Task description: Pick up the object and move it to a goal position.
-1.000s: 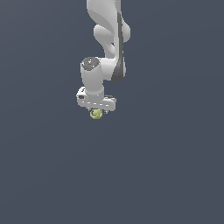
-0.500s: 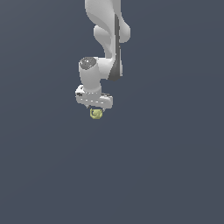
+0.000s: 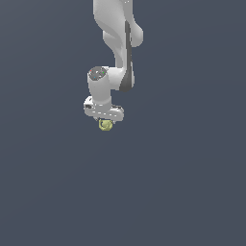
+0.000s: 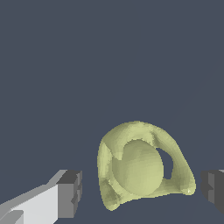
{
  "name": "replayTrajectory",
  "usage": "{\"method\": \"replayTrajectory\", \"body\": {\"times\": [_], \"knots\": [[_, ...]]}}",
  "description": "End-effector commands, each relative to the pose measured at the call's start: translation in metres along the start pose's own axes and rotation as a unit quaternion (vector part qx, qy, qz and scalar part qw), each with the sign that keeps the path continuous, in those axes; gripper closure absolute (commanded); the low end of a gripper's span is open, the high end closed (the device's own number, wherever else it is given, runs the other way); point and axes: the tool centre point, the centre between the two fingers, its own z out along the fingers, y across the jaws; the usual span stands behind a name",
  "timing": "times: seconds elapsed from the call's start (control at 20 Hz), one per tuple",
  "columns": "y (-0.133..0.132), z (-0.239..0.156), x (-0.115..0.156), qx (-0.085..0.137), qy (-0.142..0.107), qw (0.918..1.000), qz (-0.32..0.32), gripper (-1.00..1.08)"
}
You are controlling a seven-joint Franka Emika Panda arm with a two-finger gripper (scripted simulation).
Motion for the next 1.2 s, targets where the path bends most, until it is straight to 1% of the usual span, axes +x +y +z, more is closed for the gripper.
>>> {"method": "replayTrajectory", "body": {"times": [0.0,0.2,0.45,0.5,0.95,1.0,1.15], "knots": [[0.0,0.012,-0.001,0.0,0.0,1.0,0.0,-0.92],[0.001,0.027,-0.001,0.0,0.0,1.0,0.0,-0.92],[0.0,0.034,-0.001,0.0,0.0,1.0,0.0,-0.92],[0.0,0.034,-0.001,0.0,0.0,1.0,0.0,1.08],[0.0,0.034,-0.001,0.0,0.0,1.0,0.0,1.08],[0.007,0.021,0.011,-0.001,0.016,0.9999,0.007,1.08],[0.006,0.019,0.011,-0.001,0.016,0.9999,0.007,1.08]]}}
